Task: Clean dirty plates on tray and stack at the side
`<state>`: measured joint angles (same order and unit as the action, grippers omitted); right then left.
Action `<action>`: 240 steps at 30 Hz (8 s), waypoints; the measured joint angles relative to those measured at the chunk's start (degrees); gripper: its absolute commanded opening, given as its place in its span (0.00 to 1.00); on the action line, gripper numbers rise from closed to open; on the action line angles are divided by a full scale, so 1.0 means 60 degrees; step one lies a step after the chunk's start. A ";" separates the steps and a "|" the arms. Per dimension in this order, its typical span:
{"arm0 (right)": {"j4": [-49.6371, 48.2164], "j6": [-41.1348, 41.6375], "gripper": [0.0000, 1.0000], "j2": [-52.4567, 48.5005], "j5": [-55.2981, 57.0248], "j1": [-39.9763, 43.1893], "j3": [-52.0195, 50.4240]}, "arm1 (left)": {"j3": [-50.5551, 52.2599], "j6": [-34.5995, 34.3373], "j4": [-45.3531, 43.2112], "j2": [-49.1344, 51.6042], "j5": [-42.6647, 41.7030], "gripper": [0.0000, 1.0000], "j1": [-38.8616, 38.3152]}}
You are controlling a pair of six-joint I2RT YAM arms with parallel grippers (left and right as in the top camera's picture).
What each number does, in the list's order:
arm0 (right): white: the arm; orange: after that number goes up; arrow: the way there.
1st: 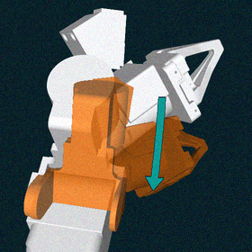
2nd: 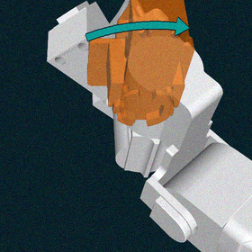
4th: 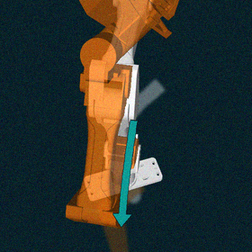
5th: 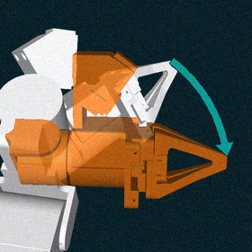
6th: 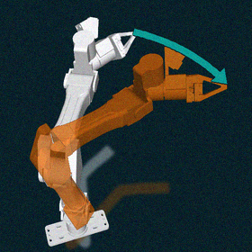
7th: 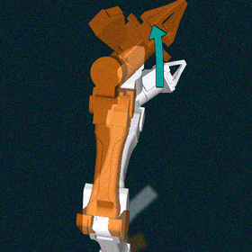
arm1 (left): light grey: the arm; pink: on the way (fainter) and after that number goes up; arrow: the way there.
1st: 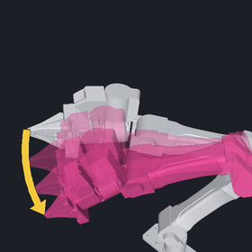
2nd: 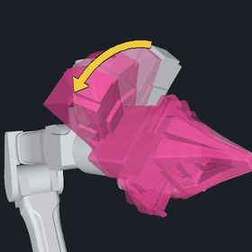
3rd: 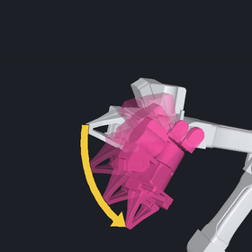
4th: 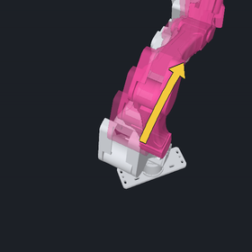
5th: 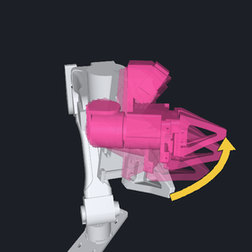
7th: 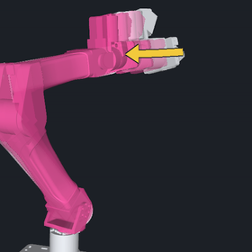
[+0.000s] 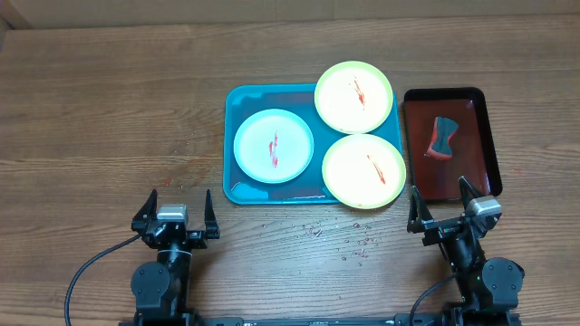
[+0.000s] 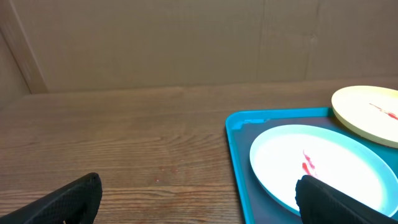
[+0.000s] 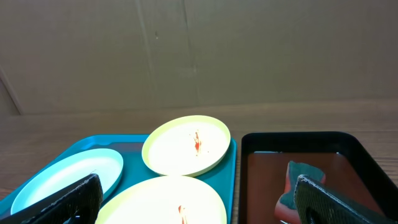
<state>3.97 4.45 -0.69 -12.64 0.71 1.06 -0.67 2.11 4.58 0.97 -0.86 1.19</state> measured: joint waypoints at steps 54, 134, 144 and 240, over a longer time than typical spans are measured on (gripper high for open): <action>0.1708 0.0000 1.00 -0.3807 -0.0586 -0.0011 0.4353 | -0.6073 -0.0364 0.3956 0.5854 -0.2266 1.00 -0.0004; 0.8531 0.0007 0.77 -1.3646 -0.1096 -0.0011 1.2247 | -1.3901 -0.1366 0.5821 1.9755 -0.0597 0.04 -0.1891; 0.8761 0.0011 0.72 -1.3646 -0.1071 -0.0011 1.2247 | -1.3919 -0.1424 0.6211 1.9755 -0.0710 0.04 -0.1887; 1.0240 0.0357 0.04 -1.9143 -0.1657 -0.2273 1.7504 | -1.3988 -0.2335 0.6779 1.9755 -0.0747 0.04 -0.1887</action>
<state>65.41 6.59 -115.55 -22.59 -12.93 106.08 -84.60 -11.90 45.25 119.50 -5.34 -10.13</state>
